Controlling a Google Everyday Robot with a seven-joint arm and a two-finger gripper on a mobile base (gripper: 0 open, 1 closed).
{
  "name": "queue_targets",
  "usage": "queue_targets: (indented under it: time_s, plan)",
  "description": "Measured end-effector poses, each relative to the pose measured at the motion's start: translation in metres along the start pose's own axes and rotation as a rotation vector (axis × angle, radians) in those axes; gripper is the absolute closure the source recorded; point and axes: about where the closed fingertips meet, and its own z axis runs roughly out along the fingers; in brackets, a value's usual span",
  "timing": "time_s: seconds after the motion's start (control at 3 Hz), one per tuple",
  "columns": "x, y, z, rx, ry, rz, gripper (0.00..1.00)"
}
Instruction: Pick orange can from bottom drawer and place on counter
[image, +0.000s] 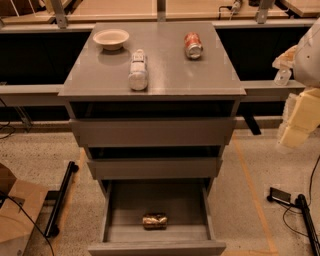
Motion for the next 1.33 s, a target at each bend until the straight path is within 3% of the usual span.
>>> queue_targets:
  time_s: [0.67, 1.0, 1.33]
  plan:
    - [-0.002, -0.002, 0.014, 0.022, -0.028, -0.017, 0.00]
    - [-0.003, -0.004, 0.056, 0.026, -0.087, -0.022, 0.00]
    - [-0.002, -0.005, 0.130, -0.038, -0.101, 0.023, 0.00]
